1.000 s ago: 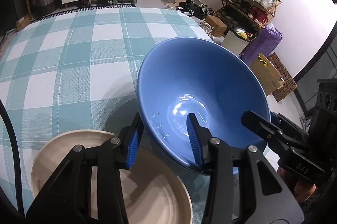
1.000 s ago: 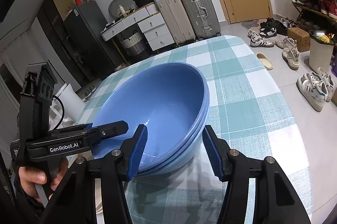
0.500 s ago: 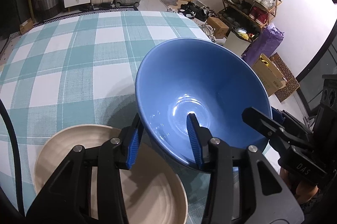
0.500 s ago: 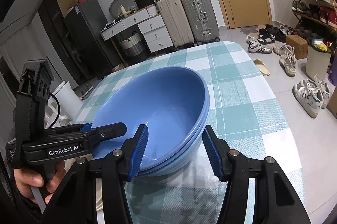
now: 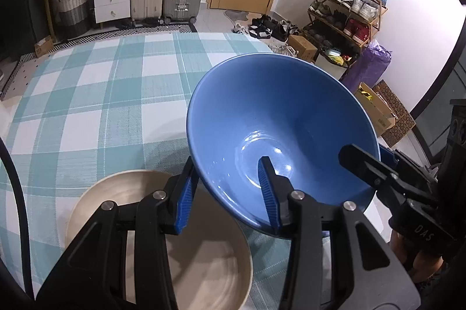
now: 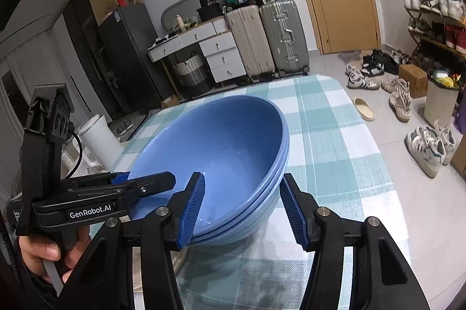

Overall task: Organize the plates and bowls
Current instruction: 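Lift the nested bowls with both grippers and carry them over the cream plates, then lower the nested bowls onto the cream plate stack with both grippers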

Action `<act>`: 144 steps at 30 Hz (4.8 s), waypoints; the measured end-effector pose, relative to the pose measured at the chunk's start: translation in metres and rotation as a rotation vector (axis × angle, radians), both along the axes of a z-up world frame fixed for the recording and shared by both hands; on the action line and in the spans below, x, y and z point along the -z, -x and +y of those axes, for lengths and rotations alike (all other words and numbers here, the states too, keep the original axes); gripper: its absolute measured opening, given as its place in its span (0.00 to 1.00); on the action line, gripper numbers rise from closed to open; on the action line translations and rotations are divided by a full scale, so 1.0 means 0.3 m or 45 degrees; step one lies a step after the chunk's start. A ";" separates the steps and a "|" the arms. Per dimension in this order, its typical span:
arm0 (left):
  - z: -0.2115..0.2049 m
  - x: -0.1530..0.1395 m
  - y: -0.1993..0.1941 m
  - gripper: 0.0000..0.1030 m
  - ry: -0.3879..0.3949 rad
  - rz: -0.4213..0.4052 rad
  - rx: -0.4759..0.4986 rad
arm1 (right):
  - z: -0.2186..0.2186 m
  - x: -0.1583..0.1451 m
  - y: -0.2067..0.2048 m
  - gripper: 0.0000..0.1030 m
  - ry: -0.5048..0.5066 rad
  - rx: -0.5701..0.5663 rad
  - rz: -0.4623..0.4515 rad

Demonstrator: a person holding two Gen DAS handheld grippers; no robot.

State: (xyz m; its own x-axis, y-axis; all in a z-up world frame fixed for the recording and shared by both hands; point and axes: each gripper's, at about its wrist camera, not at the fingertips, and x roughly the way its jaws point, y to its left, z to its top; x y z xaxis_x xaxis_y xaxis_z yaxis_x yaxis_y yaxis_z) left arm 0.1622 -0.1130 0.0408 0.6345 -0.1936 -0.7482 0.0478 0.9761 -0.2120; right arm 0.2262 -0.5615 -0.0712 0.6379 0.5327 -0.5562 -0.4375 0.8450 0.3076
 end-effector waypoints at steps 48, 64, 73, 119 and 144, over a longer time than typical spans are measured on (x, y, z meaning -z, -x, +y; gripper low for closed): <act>0.132 -0.327 0.554 0.38 -0.168 -0.223 -0.259 | 0.229 -0.167 0.268 0.54 -0.035 -0.197 -0.156; 0.261 -0.236 0.626 0.38 -0.173 -0.209 -0.313 | 0.364 -0.100 0.320 0.54 0.007 -0.272 -0.148; 0.291 -0.164 0.579 0.38 -0.164 -0.172 -0.311 | 0.398 -0.058 0.294 0.54 0.035 -0.287 -0.122; 0.446 0.065 0.433 0.53 -0.072 -0.142 -0.265 | 0.435 0.044 0.234 0.67 0.131 -0.239 -0.087; 0.434 0.011 0.513 0.88 -0.164 -0.254 -0.219 | 0.425 0.032 0.233 0.99 0.132 -0.255 -0.117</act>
State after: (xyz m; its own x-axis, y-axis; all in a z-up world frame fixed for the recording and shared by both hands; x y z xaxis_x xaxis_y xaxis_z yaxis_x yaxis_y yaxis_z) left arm 0.0084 0.0172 0.0376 0.7869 0.0182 -0.6168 -0.0923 0.9918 -0.0886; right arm 0.1564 -0.4340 -0.0808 0.5759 0.5964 -0.5592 -0.6214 0.7638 0.1746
